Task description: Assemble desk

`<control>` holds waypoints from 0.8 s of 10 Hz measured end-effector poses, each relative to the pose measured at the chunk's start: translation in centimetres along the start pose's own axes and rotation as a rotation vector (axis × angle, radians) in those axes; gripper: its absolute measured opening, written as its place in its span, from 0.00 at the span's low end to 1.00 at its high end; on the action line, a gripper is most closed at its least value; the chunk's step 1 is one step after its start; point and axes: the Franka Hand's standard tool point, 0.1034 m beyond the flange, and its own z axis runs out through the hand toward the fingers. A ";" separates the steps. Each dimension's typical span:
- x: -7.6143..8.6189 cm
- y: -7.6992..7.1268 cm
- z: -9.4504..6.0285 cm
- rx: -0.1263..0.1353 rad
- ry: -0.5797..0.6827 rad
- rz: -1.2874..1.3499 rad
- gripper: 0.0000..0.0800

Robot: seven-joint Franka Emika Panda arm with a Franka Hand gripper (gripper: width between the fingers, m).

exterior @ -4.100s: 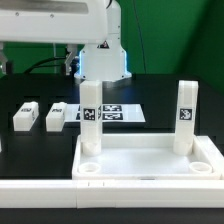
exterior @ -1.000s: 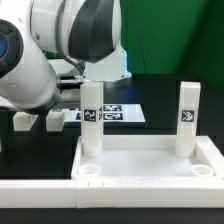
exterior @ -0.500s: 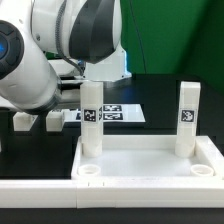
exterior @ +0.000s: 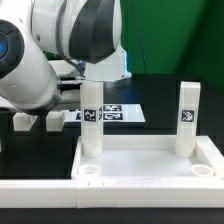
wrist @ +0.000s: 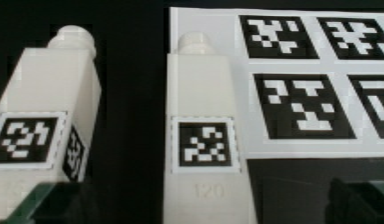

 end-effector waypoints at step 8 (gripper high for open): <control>0.1 0.7 1.1 0.013 -0.031 0.010 0.81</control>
Offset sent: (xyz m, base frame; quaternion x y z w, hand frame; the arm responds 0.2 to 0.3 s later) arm 0.0000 0.0000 0.0000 0.0000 0.0000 0.0000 1.0000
